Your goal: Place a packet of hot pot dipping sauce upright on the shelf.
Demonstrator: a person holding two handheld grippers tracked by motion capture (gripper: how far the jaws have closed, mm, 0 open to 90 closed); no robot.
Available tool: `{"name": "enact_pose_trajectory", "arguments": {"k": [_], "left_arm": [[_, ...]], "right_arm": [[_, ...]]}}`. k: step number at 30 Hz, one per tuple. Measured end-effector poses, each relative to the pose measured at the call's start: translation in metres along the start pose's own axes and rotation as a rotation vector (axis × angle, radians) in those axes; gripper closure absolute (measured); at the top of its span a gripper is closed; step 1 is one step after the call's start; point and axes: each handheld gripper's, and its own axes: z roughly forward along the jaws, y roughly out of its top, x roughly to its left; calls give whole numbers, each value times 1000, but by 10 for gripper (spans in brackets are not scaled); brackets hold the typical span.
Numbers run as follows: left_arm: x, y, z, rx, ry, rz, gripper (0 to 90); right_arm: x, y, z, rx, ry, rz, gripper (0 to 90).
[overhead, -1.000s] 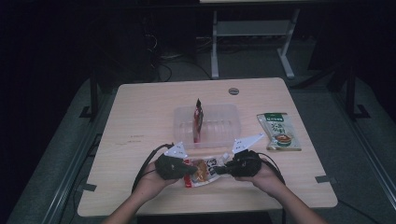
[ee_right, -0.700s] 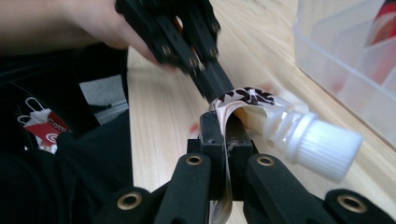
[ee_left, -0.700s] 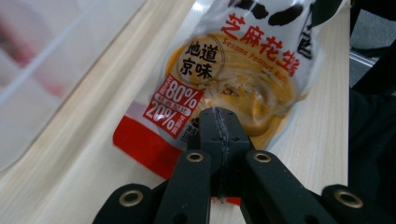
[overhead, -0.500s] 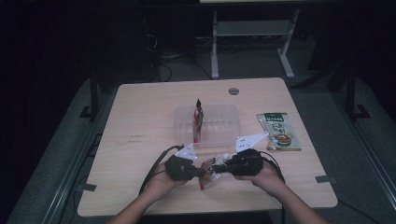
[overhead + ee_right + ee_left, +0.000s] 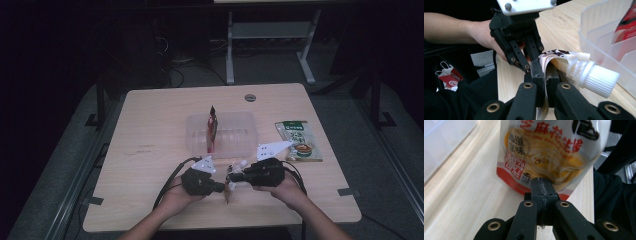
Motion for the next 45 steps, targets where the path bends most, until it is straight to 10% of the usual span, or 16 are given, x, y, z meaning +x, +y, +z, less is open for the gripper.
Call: {"name": "enact_pose_trajectory", "arguments": {"k": [25, 45], "left_arm": [[-2, -53, -62, 17, 91, -49, 294], [8, -62, -67, 5, 111, -46, 266]], "right_arm": [[3, 16, -22, -34, -28, -37, 889], [-18, 46, -37, -62, -87, -79, 889]]}}
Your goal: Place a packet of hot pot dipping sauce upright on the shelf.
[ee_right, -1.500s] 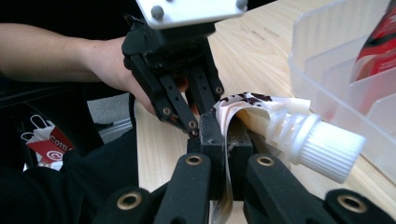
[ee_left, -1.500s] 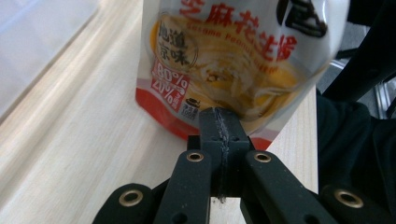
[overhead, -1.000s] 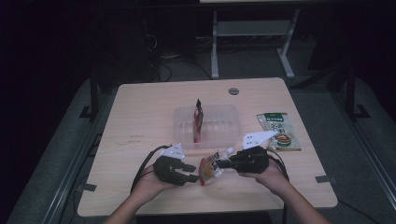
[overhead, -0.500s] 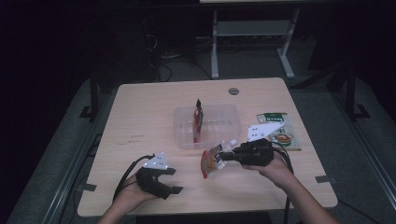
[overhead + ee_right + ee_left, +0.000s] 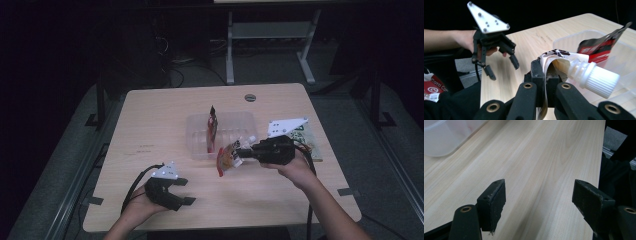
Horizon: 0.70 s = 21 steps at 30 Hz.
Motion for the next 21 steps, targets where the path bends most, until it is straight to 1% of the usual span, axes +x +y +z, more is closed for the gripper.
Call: {"name": "enact_pose_trajectory", "arguments": {"k": [2, 4, 5, 6, 12, 14, 15, 16, 17, 21], "left_arm": [[0, 0, 1, -4, -5, -7, 267], [0, 1, 2, -7, -11, -5, 269], [0, 1, 2, -7, -11, -5, 269], [-1, 1, 2, -7, -14, -6, 269], [-1, 1, 3, -8, -16, -8, 269], [-1, 1, 3, -10, -16, -9, 269], [0, 1, 3, -13, -17, -13, 269], [0, 1, 3, -13, -17, -13, 269], [0, 1, 3, -13, -18, -13, 270], [0, 0, 3, -12, -19, -16, 269]], "right_arm": [[-6, 4, -2, -6, -16, -3, 889], [-11, 7, -3, -14, -27, -5, 889], [-11, 7, -3, -14, -27, -5, 889], [-16, 9, -4, -21, -39, -7, 889], [-32, 15, -6, -30, -84, -10, 889], [-34, 16, -7, -36, -85, -5, 889], [-40, 18, -6, -41, -99, -2, 889], [-40, 18, -6, -41, -99, -2, 889], [-44, 19, -5, -45, -105, 4, 889], [-49, 20, -2, -41, -114, 9, 889]]}}
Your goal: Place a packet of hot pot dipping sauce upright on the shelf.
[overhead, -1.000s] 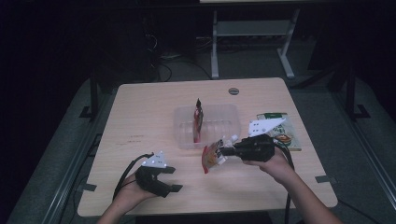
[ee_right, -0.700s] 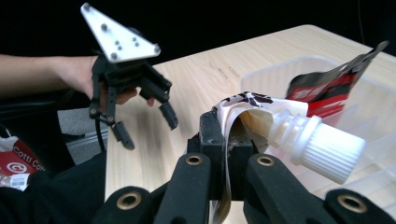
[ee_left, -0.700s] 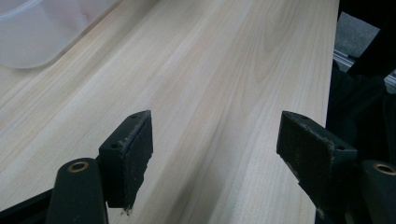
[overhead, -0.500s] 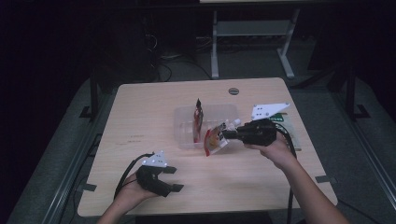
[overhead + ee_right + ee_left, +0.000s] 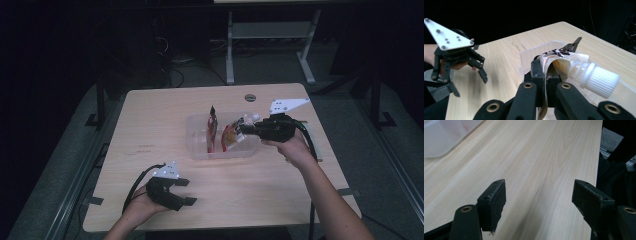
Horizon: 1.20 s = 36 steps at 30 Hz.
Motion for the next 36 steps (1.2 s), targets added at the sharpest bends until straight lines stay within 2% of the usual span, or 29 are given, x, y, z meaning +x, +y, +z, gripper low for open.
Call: {"name": "enact_pose_trajectory", "arguments": {"k": [8, 23, 30, 36], "left_arm": [[0, 0, 0, 2, -4, 3, 269], [0, 0, 2, 13, -9, 7, 269], [0, -1, 2, 16, -10, 7, 269], [0, 0, 2, 21, -13, 9, 269]], "right_arm": [[-12, -1, 8, 5, -28, 11, 889], [-19, -5, 14, 24, -75, 19, 888], [-18, -11, 23, 68, -71, 11, 888], [-18, -17, 28, 68, -61, 21, 888]]}}
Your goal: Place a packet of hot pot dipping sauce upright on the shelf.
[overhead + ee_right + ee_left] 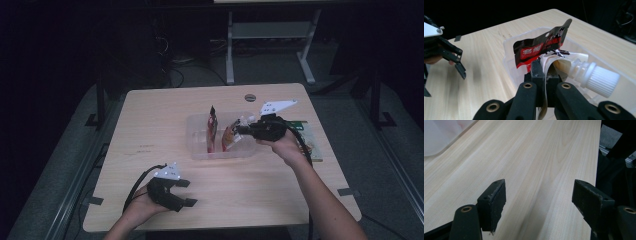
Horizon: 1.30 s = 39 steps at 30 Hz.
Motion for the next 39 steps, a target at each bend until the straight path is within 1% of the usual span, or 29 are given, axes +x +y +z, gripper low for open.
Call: {"name": "enact_pose_trajectory", "arguments": {"k": [2, 4, 9, 18, 19, 26, 28, 31, 33, 35, 36, 39], "left_arm": [[0, 0, 1, 11, -1, 3, 269], [-1, 0, 2, 5, -4, -5, 269], [-1, 0, 2, 6, -3, -5, 269], [0, 0, 4, 14, -4, 2, 269], [0, 0, 4, 22, -4, 9, 269], [0, 0, 4, 21, -5, 4, 269], [0, 0, 5, 21, -6, 7, 269], [0, 0, 6, 24, -7, 5, 269], [0, 0, 6, 25, -8, 6, 269], [0, 0, 6, 25, -7, 6, 269], [0, 0, 6, 25, -7, 7, 269], [1, 0, 6, 24, -7, 4, 269]], "right_arm": [[0, -3, 1, 5, 1, 5, 888], [0, -5, 3, 11, 3, 14, 888], [1, -5, 5, 11, 8, 13, 887], [1, -9, 18, 27, 6, 26, 882], [1, -10, 20, 32, 3, 27, 882], [1, -14, 31, 59, 4, 32, 876], [1, -15, 33, 54, 6, 41, 875], [-1, -15, 34, 52, 2, 40, 873], [-2, -16, 34, 48, 5, 56, 826], [-2, -16, 33, 48, 3, 60, 812], [-2, -16, 31, 46, 0, 66, 775], [-3, -15, 30, 44, -9, 71, 755]]}}
